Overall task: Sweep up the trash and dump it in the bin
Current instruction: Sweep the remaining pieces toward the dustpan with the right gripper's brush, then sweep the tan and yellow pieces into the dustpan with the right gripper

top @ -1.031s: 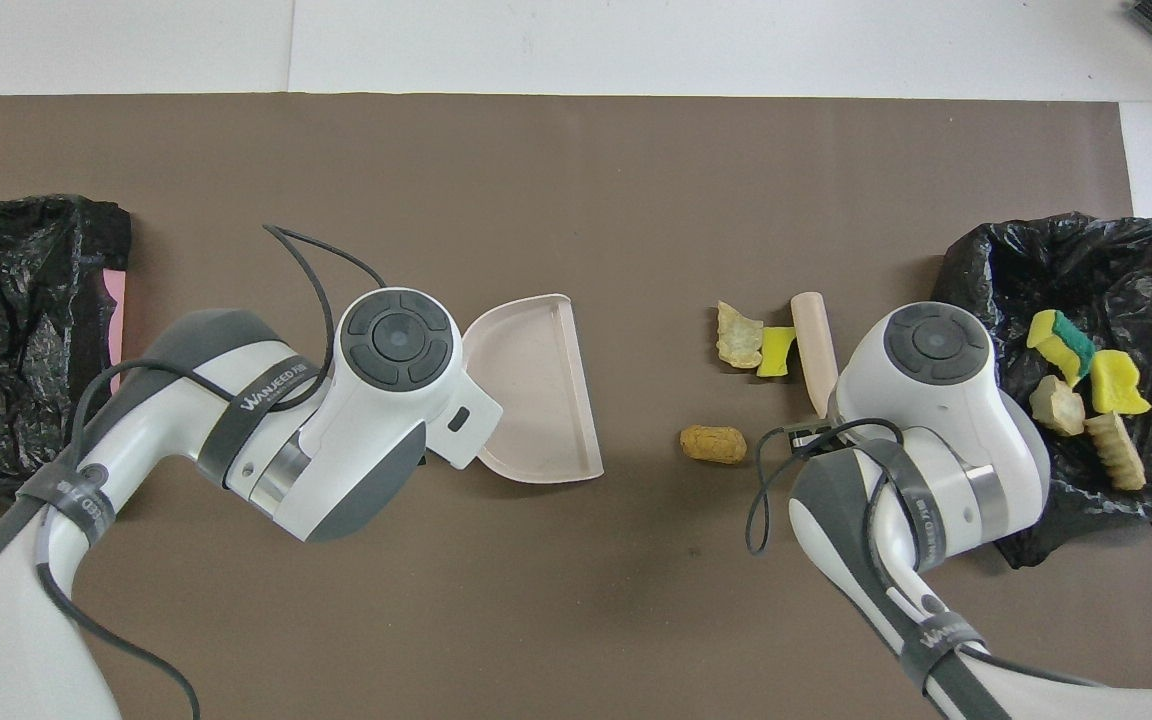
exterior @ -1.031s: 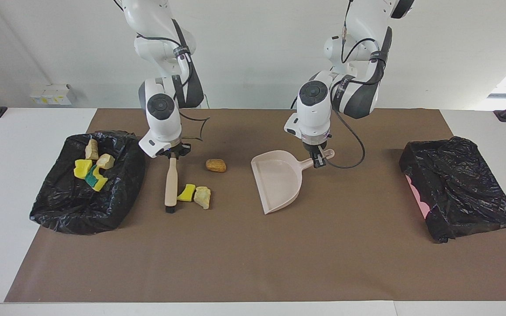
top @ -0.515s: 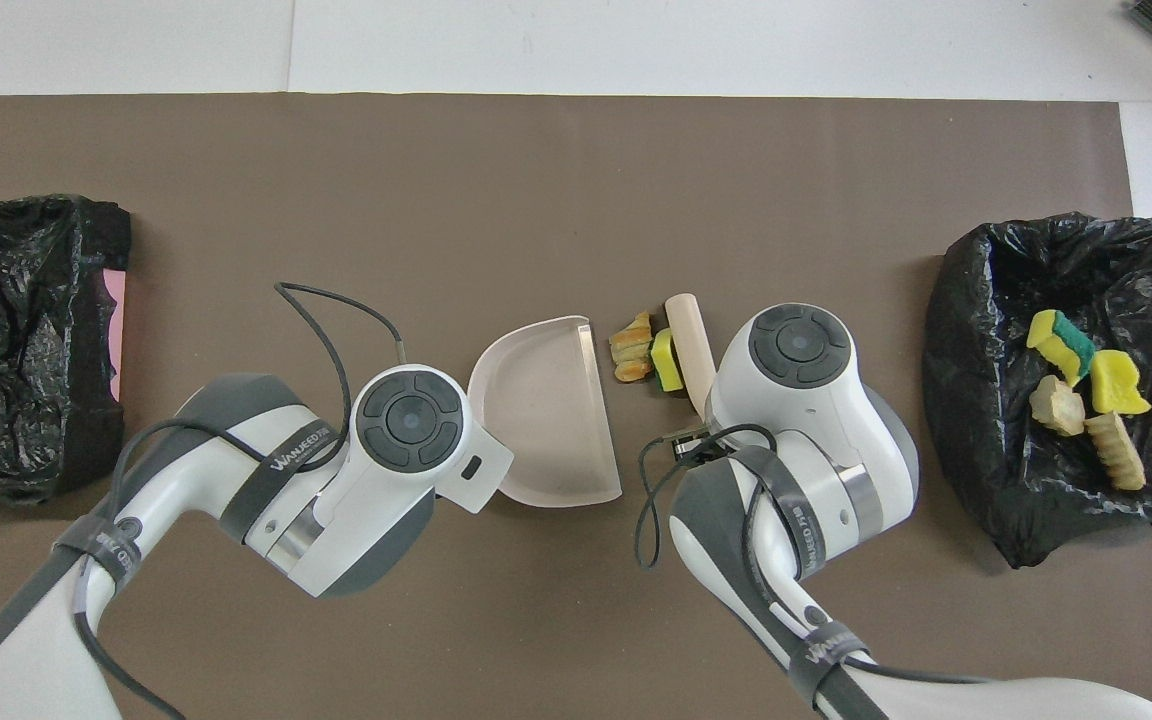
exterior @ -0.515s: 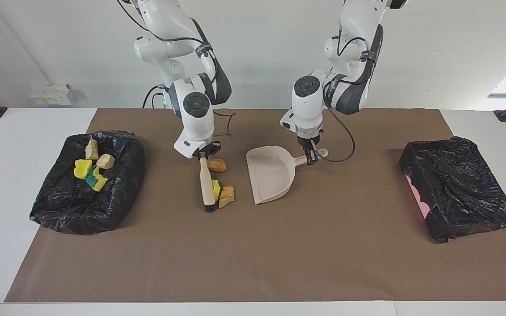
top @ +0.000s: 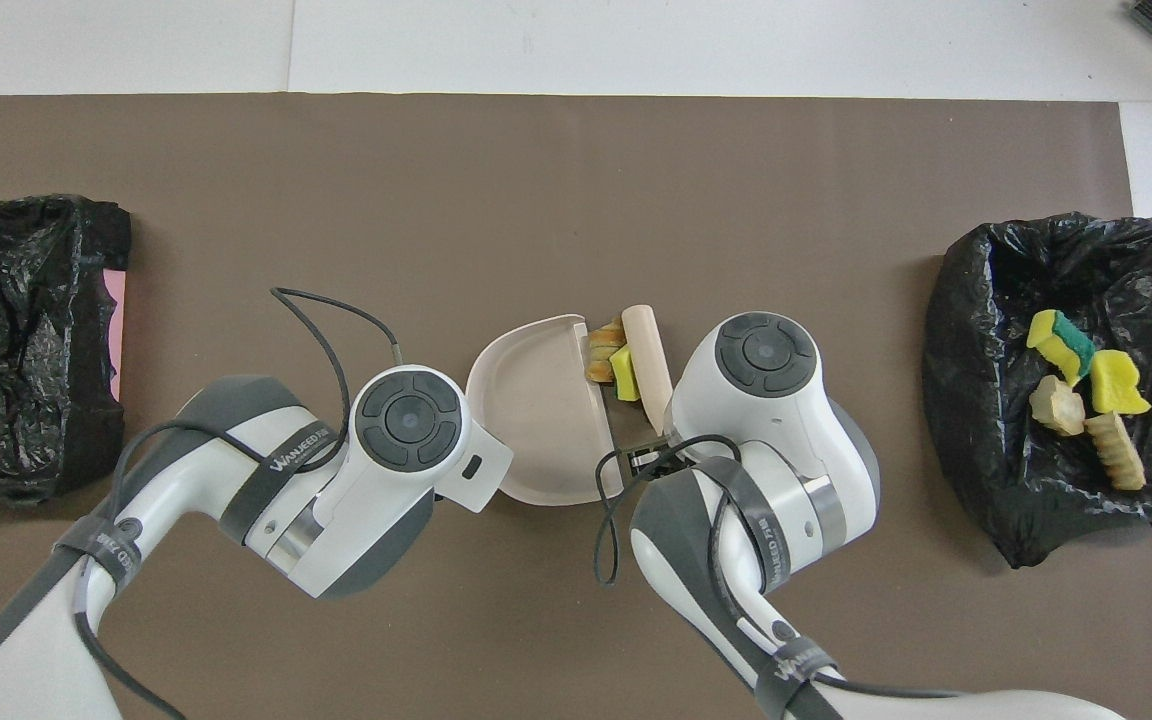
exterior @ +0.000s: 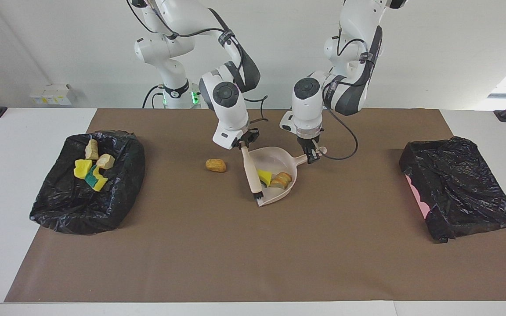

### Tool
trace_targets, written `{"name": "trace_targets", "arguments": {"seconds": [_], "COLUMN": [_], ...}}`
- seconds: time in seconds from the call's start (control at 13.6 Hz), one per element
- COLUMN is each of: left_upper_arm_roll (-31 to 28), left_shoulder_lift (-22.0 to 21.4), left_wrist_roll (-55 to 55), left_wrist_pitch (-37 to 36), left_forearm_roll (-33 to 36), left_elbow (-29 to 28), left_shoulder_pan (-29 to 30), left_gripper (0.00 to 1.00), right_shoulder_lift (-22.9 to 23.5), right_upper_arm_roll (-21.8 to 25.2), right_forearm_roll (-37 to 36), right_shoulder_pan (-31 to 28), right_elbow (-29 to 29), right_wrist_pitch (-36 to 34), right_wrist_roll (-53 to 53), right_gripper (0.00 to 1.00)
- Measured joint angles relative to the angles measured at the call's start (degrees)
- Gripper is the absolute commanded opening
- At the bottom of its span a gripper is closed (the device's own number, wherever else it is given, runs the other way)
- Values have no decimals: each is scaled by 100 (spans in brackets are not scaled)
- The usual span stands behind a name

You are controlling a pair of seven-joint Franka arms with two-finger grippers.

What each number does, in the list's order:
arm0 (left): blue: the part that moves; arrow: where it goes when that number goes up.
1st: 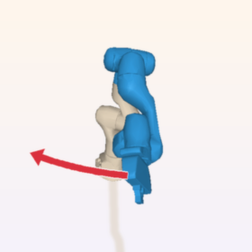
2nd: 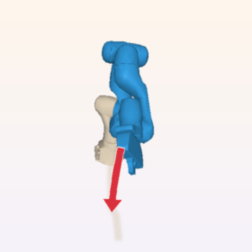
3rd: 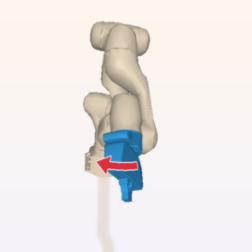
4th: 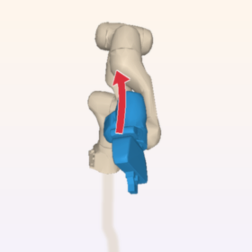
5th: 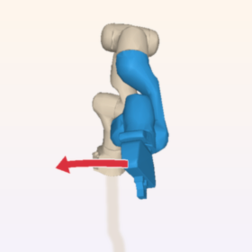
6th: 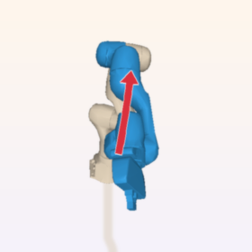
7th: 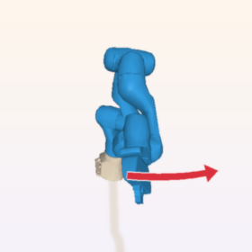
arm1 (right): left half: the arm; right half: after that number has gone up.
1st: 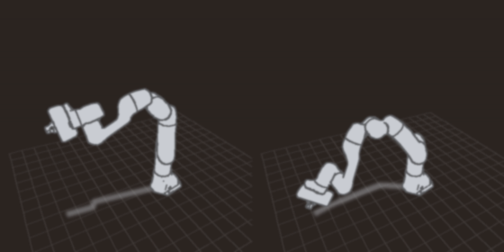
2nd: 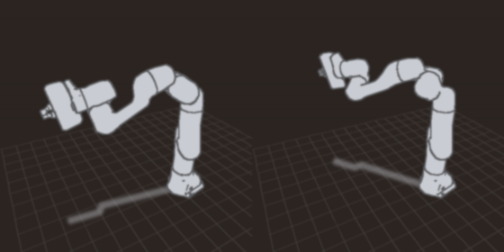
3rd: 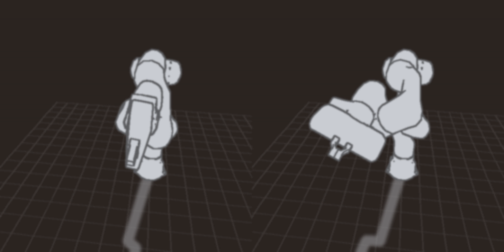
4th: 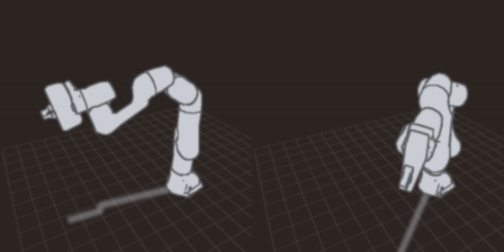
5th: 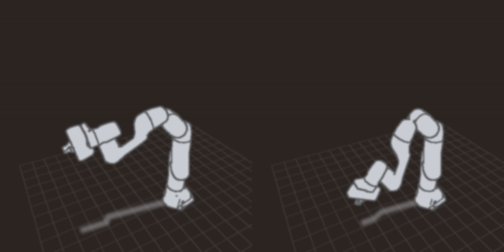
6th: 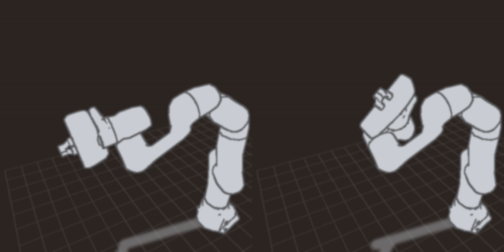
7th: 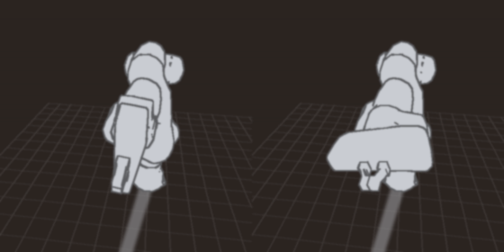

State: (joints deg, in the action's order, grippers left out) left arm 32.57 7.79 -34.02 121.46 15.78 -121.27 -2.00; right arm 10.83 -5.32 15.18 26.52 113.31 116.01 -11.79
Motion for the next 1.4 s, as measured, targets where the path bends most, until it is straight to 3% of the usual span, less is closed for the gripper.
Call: {"name": "trace_targets", "arguments": {"seconds": [0.22, 0.52, 0.74, 1.1, 1.4], "left_upper_arm_roll": [2, 16, 45, 73, 72], "left_shoulder_lift": [-3, -23, -37, -116, -134], "left_wrist_roll": [9, 23, 156, 364, 375], "left_wrist_pitch": [0, -3, -5, -7, -4], "left_forearm_roll": [0, 0, 0, 0, 0], "left_elbow": [-3, -16, -20, -89, -138], "left_shoulder_pan": [0, -3, -90, -287, -287], "left_gripper": [0, 0, 0, 0, 0], "right_shoulder_lift": [-52, -527, -978, -1959, -1967], "right_upper_arm_roll": [65, 110, 129, 87, 42], "right_forearm_roll": [13, -347, -844, -885, -876], "right_shoulder_pan": [-162, -1025, -1467, -1614, -1116], "right_elbow": [-129, -114, 366, 2139, 2525], "right_wrist_pitch": [-326, -1367, -1785, -1131, -581], "right_wrist_roll": [0, 7, -1, -213, -571], "right_gripper": [0, 0, 0, 0, 0]}}
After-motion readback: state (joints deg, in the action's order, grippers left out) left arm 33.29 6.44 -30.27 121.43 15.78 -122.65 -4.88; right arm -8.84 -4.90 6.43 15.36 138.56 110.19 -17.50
